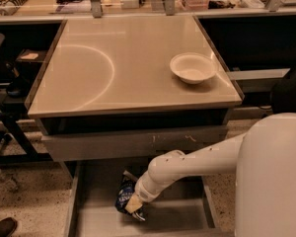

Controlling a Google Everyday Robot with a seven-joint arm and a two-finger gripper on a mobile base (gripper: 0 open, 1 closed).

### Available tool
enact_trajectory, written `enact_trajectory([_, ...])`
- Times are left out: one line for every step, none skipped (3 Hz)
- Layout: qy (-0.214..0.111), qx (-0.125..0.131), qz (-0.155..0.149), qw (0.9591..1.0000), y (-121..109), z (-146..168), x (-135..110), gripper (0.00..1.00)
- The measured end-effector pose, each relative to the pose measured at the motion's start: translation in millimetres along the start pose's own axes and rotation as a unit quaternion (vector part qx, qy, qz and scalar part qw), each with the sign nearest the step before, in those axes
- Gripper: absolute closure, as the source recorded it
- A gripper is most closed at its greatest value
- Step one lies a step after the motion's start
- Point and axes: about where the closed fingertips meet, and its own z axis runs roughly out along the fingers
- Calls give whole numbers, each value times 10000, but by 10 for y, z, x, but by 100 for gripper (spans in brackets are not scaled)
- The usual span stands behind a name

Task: Place blue chip bag into middle drawer

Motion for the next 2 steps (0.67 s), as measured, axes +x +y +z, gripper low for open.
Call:
enact_trajectory([0, 0, 0, 10000, 0, 0, 0, 57])
enact_trajectory([0, 0, 0, 10000, 0, 0, 0, 34])
